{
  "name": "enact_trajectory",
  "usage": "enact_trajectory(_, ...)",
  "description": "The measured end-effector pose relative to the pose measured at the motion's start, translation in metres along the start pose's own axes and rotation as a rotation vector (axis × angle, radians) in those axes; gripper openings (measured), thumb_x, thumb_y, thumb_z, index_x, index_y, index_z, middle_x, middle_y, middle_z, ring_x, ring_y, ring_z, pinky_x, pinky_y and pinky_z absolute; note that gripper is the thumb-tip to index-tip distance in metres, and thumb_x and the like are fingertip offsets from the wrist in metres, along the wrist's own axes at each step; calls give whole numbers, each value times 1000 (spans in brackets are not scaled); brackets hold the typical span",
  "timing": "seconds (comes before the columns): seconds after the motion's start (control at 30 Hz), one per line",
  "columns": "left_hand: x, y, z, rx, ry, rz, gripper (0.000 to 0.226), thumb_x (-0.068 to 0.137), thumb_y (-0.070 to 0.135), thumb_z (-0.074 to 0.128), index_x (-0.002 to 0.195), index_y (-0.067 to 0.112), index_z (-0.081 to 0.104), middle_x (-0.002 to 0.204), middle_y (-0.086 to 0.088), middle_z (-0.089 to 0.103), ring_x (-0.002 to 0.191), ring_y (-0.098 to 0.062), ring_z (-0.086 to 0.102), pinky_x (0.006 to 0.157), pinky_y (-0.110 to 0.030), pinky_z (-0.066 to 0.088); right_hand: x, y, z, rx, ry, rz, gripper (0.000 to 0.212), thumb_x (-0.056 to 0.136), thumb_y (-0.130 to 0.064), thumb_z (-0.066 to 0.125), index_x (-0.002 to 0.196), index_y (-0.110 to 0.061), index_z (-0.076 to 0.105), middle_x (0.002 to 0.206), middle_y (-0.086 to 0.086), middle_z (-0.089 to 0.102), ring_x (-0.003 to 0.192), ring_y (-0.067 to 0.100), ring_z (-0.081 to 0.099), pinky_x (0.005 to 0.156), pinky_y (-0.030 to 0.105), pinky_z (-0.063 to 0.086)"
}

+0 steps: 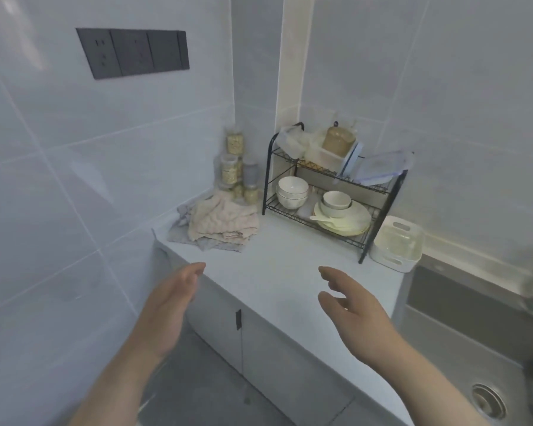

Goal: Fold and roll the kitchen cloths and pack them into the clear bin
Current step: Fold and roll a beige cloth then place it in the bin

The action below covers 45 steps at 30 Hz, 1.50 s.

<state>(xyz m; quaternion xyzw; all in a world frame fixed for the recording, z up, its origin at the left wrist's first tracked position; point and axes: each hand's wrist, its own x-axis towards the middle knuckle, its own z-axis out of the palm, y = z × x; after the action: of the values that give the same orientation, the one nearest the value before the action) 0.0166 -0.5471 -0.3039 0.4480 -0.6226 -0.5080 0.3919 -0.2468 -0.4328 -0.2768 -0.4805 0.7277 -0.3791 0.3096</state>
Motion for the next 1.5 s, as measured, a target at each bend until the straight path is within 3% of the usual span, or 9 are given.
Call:
enact_trajectory(0.33, 148, -6, 10, 81, 79, -89, 57, 61, 81, 48, 103, 49, 67, 120, 18, 63, 120, -1, 52, 111, -41, 35, 173, 3, 5, 12, -58, -14, 42, 96, -31, 51, 134, -46, 43, 130, -22, 44, 117, 11, 53, 88, 21, 42)
enact_trajectory(0.53, 220, -22, 9, 234, 42, -149, 15, 92, 47, 54, 104, 49, 61, 120, 25, 57, 116, -1, 52, 101, -28, 38, 253, -4, 30, 2, -161, -9, 41, 97, -27, 50, 135, -42, 43, 127, -20, 43, 119, 9, 51, 88, 16, 36)
enact_trajectory(0.77, 323, -69, 1, 478, -97, -178, 29, 95, 33, 54, 124, 37, 52, 129, 13, 50, 116, -8, 51, 94, -24, 39, 331, -11, 66, -168, -191, -28, 49, 94, -28, 54, 140, -37, 39, 138, -21, 41, 126, 4, 45, 100, 14, 35)
enact_trajectory(0.87, 369, -104, -5, 668, -224, -156, 36, 94, 33, 55, 130, 29, 52, 137, 8, 49, 123, -12, 49, 92, -20, 38, 367, -14, 92, -221, -186, -4, 49, 93, -27, 57, 139, -37, 42, 138, -24, 41, 125, 2, 44, 96, 9, 31)
enact_trajectory(1.1, 432, -167, -22, 907, -522, 123, 37, 81, 29, 70, 117, 24, 61, 124, 13, 48, 103, -12, 51, 85, -26, 47, 425, -3, 159, -290, -98, 146, 40, 93, -23, 57, 132, -33, 53, 137, -17, 49, 117, 4, 50, 90, 8, 30)
enact_trajectory(1.2, 444, -191, -28, 833, -533, 261, 21, 77, 19, 74, 98, 23, 72, 106, 9, 57, 90, -18, 60, 74, -30, 52, 438, 5, 178, -337, -105, 174, 37, 94, -19, 55, 130, -29, 56, 136, -15, 51, 112, 0, 49, 88, 3, 28)
enact_trajectory(1.27, 447, -201, -31, 815, -518, 346, 8, 77, 20, 70, 84, 22, 73, 93, 9, 56, 77, -19, 60, 65, -31, 53, 444, 13, 188, -403, -124, 141, 37, 94, -15, 54, 129, -26, 58, 137, -12, 52, 123, 5, 49, 89, -3, 22)
enact_trajectory(1.4, 449, -198, -29, 772, -455, 381, 14, 84, 28, 45, 78, 24, 57, 90, 14, 47, 84, -16, 48, 70, -33, 48, 450, 24, 197, -498, -179, 55, 44, 91, -22, 60, 134, -26, 54, 141, -11, 48, 129, 8, 43, 94, 2, 18)
enact_trajectory(1.5, 454, -181, -24, 737, -406, 434, 13, 87, 18, 46, 76, 24, 46, 74, 11, 46, 70, -11, 45, 60, -29, 41, 458, 36, 202, -493, -130, -47, 38, 86, -22, 66, 125, -22, 63, 127, -7, 58, 115, 12, 52, 98, 7, 30)
